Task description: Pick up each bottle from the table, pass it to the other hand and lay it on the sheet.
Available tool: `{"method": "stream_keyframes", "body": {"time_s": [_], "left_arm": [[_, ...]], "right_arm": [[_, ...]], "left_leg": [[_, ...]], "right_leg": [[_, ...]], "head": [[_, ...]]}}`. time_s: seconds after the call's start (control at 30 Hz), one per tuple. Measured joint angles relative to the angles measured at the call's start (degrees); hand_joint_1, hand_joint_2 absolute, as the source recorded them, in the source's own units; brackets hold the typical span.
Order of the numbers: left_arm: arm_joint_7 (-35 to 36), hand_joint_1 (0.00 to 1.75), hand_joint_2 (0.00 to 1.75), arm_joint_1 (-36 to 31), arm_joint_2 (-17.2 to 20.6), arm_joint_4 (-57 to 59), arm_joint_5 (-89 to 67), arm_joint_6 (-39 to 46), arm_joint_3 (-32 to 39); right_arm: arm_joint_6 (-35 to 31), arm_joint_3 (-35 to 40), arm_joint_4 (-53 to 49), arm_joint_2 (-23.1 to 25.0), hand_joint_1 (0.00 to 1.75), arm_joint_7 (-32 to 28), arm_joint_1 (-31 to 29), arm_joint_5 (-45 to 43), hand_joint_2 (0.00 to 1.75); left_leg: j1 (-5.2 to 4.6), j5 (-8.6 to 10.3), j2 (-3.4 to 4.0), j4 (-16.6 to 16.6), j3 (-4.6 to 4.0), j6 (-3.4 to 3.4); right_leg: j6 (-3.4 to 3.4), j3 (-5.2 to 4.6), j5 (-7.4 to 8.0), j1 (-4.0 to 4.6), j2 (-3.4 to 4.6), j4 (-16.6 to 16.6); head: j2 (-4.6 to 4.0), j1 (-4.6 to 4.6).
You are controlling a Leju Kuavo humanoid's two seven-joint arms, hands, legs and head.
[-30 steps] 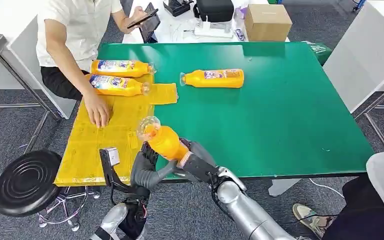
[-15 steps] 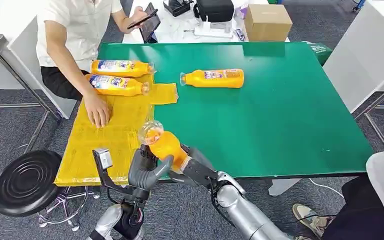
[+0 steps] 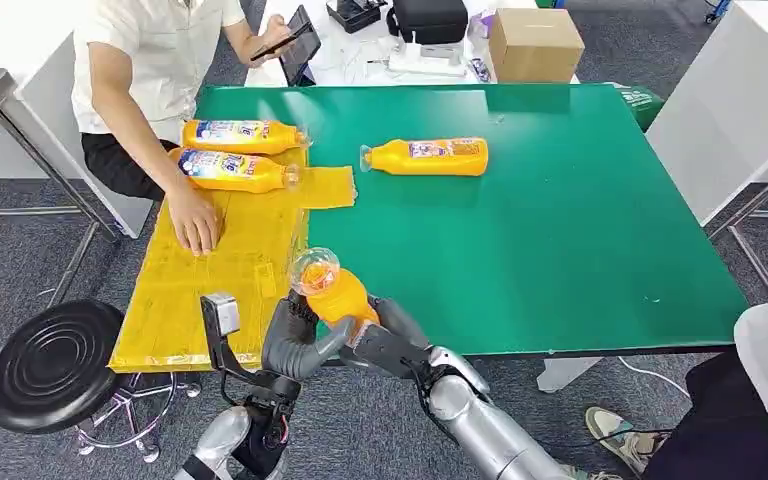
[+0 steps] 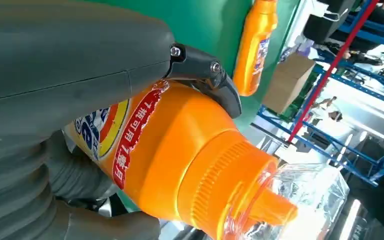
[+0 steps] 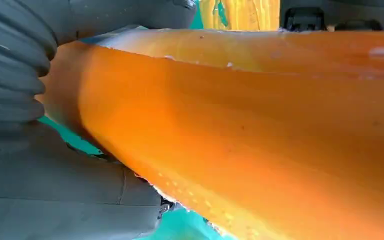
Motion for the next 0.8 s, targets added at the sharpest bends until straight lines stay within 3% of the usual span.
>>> {"method": "stream_keyframes", "body": {"time_s": [0.03,0.07,0.8], "left_arm": [[0.0,0.47,1.75,-0.1,0.0,0.2,0.0,0.0,0.0],[0.0,0.00,1.75,-0.2,0.0,0.4,0.0,0.0,0.0],[2.8,0.00,1.75,-0.8,0.0,1.5,3.8,0.3,-0.5]], "right_arm": [[0.0,0.0,0.1,0.0,1.75,0.0,0.0,0.0,1.75],[0.0,0.0,0.1,0.0,1.75,0.0,0.0,0.0,1.75],[-1.0,0.5,0.3,0.0,1.75,0.2,-0.1,1.4,1.75]], "left_leg": [[0.00,0.00,0.00,0.0,0.00,0.00],[0.00,0.00,0.00,0.0,0.00,0.00],[0.00,0.00,0.00,0.0,-0.01,0.00]], "right_leg": [[0.00,0.00,0.00,0.00,0.00,0.0],[0.00,0.00,0.00,0.00,0.00,0.0],[0.00,0.00,0.00,0.00,0.00,0.0]], "head": [[0.00,0.00],[0.00,0.00],[0.00,0.00]]}}
